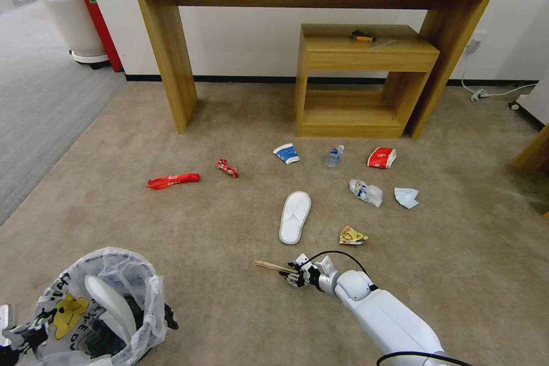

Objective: Pick up the trash bin and place the garbage on the floor into it.

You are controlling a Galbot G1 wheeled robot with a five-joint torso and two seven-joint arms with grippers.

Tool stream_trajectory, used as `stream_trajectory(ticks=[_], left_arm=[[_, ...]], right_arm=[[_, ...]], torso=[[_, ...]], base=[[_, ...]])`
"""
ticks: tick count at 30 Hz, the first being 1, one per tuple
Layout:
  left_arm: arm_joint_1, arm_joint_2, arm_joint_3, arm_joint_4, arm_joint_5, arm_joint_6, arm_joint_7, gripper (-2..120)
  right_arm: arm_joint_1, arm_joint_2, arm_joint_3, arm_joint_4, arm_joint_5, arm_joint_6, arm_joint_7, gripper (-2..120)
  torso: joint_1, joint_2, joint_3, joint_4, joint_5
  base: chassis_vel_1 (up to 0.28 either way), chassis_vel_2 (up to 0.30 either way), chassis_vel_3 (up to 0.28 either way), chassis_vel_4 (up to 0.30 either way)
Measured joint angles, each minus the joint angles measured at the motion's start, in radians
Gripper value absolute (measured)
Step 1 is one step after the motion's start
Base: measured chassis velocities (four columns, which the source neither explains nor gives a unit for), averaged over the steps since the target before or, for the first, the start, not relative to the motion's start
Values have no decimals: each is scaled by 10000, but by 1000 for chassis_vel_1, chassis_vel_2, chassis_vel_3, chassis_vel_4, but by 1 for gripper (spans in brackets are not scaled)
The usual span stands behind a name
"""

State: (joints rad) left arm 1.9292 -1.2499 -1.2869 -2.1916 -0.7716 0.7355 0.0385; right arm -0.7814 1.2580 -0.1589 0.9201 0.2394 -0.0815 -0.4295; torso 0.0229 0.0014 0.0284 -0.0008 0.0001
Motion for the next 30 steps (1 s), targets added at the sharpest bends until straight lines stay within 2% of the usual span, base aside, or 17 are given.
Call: stream_trajectory(ticks=[2, 3, 6, 7, 9, 15, 18, 19, 22, 23, 24, 26, 27, 30], left_arm=[[-12, -8, 12, -34, 0, 0, -1, 0], [-12, -8, 12, -34, 0, 0, -1, 0], [-36, -22, 55, -79, 2, 0, -10, 0], [-36, -22, 55, -79, 2, 0, -10, 0], [-41, -25, 77, -126, 4, 0, -17, 0], [-63, -10, 128, -237, 12, 0, -37, 0], [-92, 14, 266, -405, 50, 0, -126, 0], [-92, 14, 266, -405, 50, 0, -126, 0], [-192, -10, 534, -515, 212, 0, -217, 0], [-192, -10, 534, -515, 212, 0, -217, 0], [-219, -27, 634, -533, 277, 0, -239, 0], [-275, -42, 864, -569, 420, 0, -325, 0], [-275, -42, 864, -569, 420, 0, -325, 0], [-392, -32, 1225, -651, 525, 0, -474, 0]], right_arm=[[-33, -10, 40, 18, 0, 4, 0, 25], [-33, -10, 40, 18, 0, 4, 0, 25], [-111, -35, 77, 69, -27, 38, 0, 9], [-111, -35, 77, 69, -27, 38, 0, 9], [-176, -48, 115, 149, -48, 73, 15, 1], [-430, -81, 331, 668, -57, 114, 204, 0], [-753, -210, 675, 1856, 32, 150, 435, 0], [-753, -210, 675, 1856, 32, 150, 435, 0], [-896, -378, 1037, 3499, -33, 447, 473, 0], [-896, -378, 1037, 3499, -33, 447, 473, 0], [-879, -417, 1110, 4010, 7, 510, 477, 0], [-716, -496, 1121, 5069, 380, 451, 559, 0], [-716, -496, 1121, 5069, 380, 451, 559, 0], [-80, -509, 699, 6824, 1694, -91, 885, 0]], torso=[[0, 0, 0, -1, 0], [0, 0, 0, -1, 0], [0, 0, 0, 0, 0], [0, 0, 0, 0, 0], [0, 0, 0, -1, 1], [0, 0, 0, 0, 1], [0, 0, 0, -2, 2], [0, 0, 0, -2, 2], [0, -1, 0, -4, 2], [0, -1, 0, -4, 2], [-1, 0, -1, 0, 1], [0, -1, 0, 1, 0], [0, -1, 0, 1, 0], [0, 0, 0, -2, -2]], base=[[0, 0, 0, 0], [0, 0, 0, 0], [0, 0, 0, 0], [0, 0, 0, 0], [0, 0, 0, 0], [0, 0, 0, 0], [0, 0, 0, 0], [0, 0, 0, 0], [0, 0, 0, 0], [0, 0, 0, 0], [0, 0, 0, 0], [0, 0, 0, 0], [0, 0, 0, 0], [0, 0, 0, 0]])
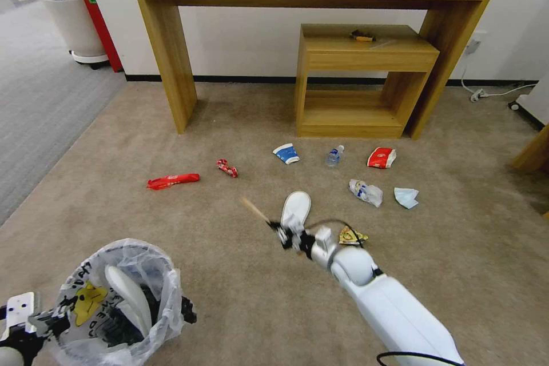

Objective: Pick up the trash bin and place the garbage on the floor into it.

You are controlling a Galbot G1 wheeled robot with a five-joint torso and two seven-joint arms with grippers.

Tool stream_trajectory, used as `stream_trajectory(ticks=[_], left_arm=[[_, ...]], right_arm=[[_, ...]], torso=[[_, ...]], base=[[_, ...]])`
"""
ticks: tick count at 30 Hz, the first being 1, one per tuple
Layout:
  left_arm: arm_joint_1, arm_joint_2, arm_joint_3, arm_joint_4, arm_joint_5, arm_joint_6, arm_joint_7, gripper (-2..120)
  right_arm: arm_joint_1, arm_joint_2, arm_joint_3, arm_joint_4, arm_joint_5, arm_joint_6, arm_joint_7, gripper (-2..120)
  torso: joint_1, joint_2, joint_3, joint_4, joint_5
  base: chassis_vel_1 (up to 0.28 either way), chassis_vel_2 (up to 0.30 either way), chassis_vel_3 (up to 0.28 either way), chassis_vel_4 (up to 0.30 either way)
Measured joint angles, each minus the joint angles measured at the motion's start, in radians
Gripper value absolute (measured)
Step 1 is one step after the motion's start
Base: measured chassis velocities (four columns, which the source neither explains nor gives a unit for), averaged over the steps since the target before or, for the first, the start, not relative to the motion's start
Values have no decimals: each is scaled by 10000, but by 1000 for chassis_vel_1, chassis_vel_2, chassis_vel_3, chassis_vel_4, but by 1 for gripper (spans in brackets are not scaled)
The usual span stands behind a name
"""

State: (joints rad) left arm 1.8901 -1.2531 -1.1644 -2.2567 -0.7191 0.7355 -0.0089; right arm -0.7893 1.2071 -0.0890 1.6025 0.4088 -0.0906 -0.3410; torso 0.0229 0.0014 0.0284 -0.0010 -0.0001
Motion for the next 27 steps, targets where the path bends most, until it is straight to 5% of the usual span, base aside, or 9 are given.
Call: stream_trajectory(ticks=[10, 19, 27], left_arm=[[-235, 51, 368, 130, 94, 0, -223, 0], [-240, 126, 425, -172, -46, 0, -393, 0], [-259, 140, 496, -354, -106, 0, -498, 0]], right_arm=[[1730, 1229, -3047, 2370, 2763, -1114, 1417, 0], [1366, 1859, -5183, 2109, 2759, -1059, 1630, 0], [1190, 2036, -5493, 1220, 2001, -687, 1568, 0]], torso=[[0, 0, 0, 5, -2], [-1, 0, 0, 1, 0], [0, 0, 0, 2, 1]], base=[[0, 0, 0, 0], [0, 0, 0, 0], [0, 0, 0, 0]])
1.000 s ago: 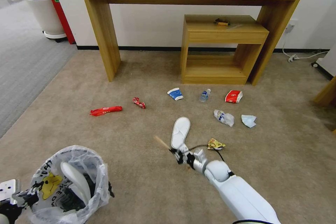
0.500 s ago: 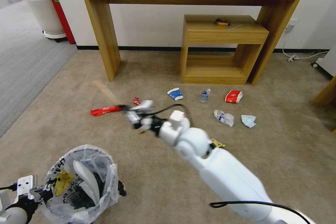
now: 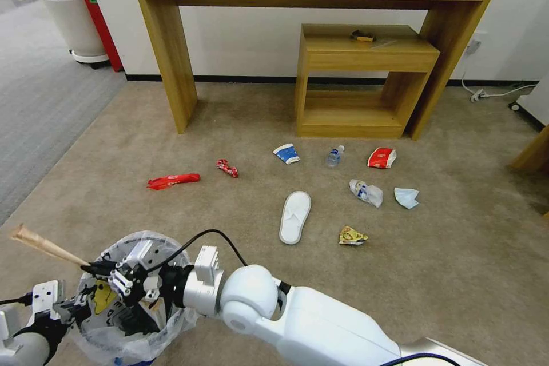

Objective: Pick up the trash bin and place the garbage on the floor into it.

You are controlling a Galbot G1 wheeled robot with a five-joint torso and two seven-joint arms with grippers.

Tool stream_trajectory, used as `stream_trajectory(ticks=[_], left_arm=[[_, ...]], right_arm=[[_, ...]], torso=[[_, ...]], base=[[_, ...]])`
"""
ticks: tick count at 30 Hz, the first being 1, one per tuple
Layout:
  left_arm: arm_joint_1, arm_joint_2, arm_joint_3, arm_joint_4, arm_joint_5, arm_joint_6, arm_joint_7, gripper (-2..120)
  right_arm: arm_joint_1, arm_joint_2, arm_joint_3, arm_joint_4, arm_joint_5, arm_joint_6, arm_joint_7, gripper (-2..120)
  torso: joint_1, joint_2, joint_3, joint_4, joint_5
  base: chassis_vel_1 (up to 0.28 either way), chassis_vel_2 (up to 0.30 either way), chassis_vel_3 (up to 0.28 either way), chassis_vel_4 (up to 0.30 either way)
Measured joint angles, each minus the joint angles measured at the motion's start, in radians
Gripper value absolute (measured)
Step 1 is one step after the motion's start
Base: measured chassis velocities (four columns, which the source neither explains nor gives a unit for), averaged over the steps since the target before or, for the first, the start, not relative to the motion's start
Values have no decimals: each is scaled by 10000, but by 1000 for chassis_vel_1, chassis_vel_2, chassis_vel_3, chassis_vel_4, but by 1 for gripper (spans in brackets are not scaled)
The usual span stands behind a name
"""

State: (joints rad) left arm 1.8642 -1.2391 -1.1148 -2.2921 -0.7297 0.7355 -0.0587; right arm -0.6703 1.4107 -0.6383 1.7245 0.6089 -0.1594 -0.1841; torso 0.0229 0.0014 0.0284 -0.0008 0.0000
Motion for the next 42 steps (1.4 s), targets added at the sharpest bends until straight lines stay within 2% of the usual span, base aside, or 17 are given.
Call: stream_trajectory(ticks=[2, 6, 8, 13, 15, 17, 18, 20, 23, 27, 29, 31, 34, 35, 38, 39, 42], left_arm=[[-6, 8, 5, -12, -2, 0, -4, 0], [-16, 29, 38, -40, -6, 0, -15, 0], [-12, 51, 44, -41, -5, 0, -20, 0], [4, 97, 22, -41, -5, 0, -20, 0], [10, 130, -18, -55, -56, 0, -27, 0], [9, 134, -26, -56, -72, 0, -28, 0], [5, 140, -69, -56, -116, 0, -27, 0], [5, 136, -97, -44, -125, -1, -30, 0], [92, 55, -211, -25, -170, -1, -2, 0], [131, -17, -238, -30, -169, -2, 90, 0], [116, -116, -239, -17, -164, -1, 162, 0], [108, -142, -242, 11, -157, -2, 172, 0], [123, -219, -309, 158, -92, -2, 333, 0], [123, -219, -309, 158, -92, -2, 333, 0], [163, -261, -397, 231, -46, -2, 477, 0], [163, -261, -397, 231, -46, -2, 477, 0], [179, -328, -423, 285, -6, -2, 575, 0]], right_arm=[[-12, 0, 1, -97, -96, 49, -2, 0], [-82, -26, -13, -353, -340, 285, 17, 14], [-156, -76, -14, -379, -405, 334, 73, 25], [-203, -135, 22, -254, -404, 348, 174, 39], [-214, -168, 167, -139, -400, 362, 284, 51], [-217, -176, 210, -104, -399, 361, 320, 51], [-240, -226, 436, 61, -398, 296, 534, 61], [-280, -279, 624, 168, -398, 215, 680, 65], [-769, -631, 1725, 452, -555, -20, 932, 79], [-1364, -906, 2613, 633, -863, -252, 926, 88], [-2103, -1250, 3602, 937, -1051, -399, 916, 97], [-2381, -1392, 3978, 1043, -1112, -423, 895, 99], [-3517, -2152, 5673, 1228, -1457, -257, 532, 100], [-3517, -2152, 5673, 1228, -1457, -257, 532, 100], [-4514, -2812, 6961, 1248, -1784, 52, 132, 100], [-4514, -2812, 6961, 1248, -1784, 52, 132, 100], [-5589, -3208, 8052, 1259, -2231, 382, -165, 100]], torso=[[0, 0, 0, 0, 0], [0, 0, 0, -1, 0], [0, 0, 0, 0, 0], [0, 0, 0, 0, 1], [0, 0, 0, 1, 1], [0, 0, 0, 1, 1], [0, 0, 0, 2, 1], [0, 0, 0, 1, 1], [0, 0, 0, 3, 3], [0, 0, 0, 0, 4], [0, 0, 0, -1, 5], [0, 0, 0, -2, 5], [0, 0, 0, 0, 4], [0, 0, 0, 0, 4], [0, 0, 0, -1, 4], [0, 0, 0, -1, 4], [0, 0, -1, -2, 6]], base=[[0, 0, 0, 0], [0, 0, 0, 0], [0, 0, 0, 0], [0, 0, 0, 0], [0, 0, 0, 0], [0, 0, 0, 0], [0, 0, 0, 0], [0, 0, 0, 0], [0, 0, 0, 0], [0, 0, 0, 0], [0, 0, 0, 0], [0, 0, 0, 0], [0, 0, 0, 0], [0, 0, 0, 0], [0, 0, 0, 0], [0, 0, 0, 0], [0, 0, 0, 0]])
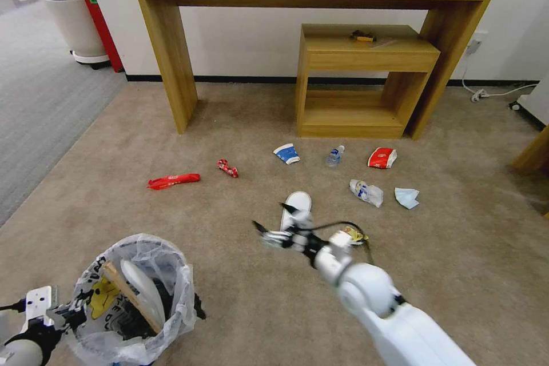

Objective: Pick up the trash bin and place the garbage on the floor into it.

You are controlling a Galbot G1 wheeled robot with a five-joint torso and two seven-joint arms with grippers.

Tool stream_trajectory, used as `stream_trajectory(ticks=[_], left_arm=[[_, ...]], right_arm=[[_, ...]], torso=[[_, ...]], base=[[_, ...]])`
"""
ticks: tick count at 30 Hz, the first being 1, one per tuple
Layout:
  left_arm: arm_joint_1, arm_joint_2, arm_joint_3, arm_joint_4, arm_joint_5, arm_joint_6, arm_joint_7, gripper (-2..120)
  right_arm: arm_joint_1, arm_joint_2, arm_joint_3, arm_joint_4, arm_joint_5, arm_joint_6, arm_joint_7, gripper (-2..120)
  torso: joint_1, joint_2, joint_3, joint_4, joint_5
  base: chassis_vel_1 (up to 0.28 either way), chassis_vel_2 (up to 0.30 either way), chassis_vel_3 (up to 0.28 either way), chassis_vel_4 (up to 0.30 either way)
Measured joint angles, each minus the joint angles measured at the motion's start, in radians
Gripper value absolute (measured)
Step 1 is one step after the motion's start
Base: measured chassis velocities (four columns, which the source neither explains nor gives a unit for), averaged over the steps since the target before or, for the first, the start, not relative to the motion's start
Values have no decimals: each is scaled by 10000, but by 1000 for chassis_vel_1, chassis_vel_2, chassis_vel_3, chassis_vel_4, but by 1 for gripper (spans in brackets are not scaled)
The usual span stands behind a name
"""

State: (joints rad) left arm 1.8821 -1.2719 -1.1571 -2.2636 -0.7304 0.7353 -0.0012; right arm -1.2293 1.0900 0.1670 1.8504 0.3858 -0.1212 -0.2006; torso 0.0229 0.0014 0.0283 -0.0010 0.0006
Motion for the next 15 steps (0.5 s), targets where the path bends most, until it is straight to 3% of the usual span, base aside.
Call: stream_trajectory(ticks=[8, 15], left_arm=[[45, -32, -6, 202, 244, 0, 247, 0], [52, -42, 18, 152, 245, 0, 276, 0]], right_arm=[[-901, -436, 1230, 117, -104, 244, -354, 100], [-921, -391, 1506, -35, -152, 362, -454, 100]], torso=[[0, 0, 0, 5, -3], [0, 0, 0, 3, -4]], base=[[0, 0, 0, 0], [-43, -45, 38, 44]])
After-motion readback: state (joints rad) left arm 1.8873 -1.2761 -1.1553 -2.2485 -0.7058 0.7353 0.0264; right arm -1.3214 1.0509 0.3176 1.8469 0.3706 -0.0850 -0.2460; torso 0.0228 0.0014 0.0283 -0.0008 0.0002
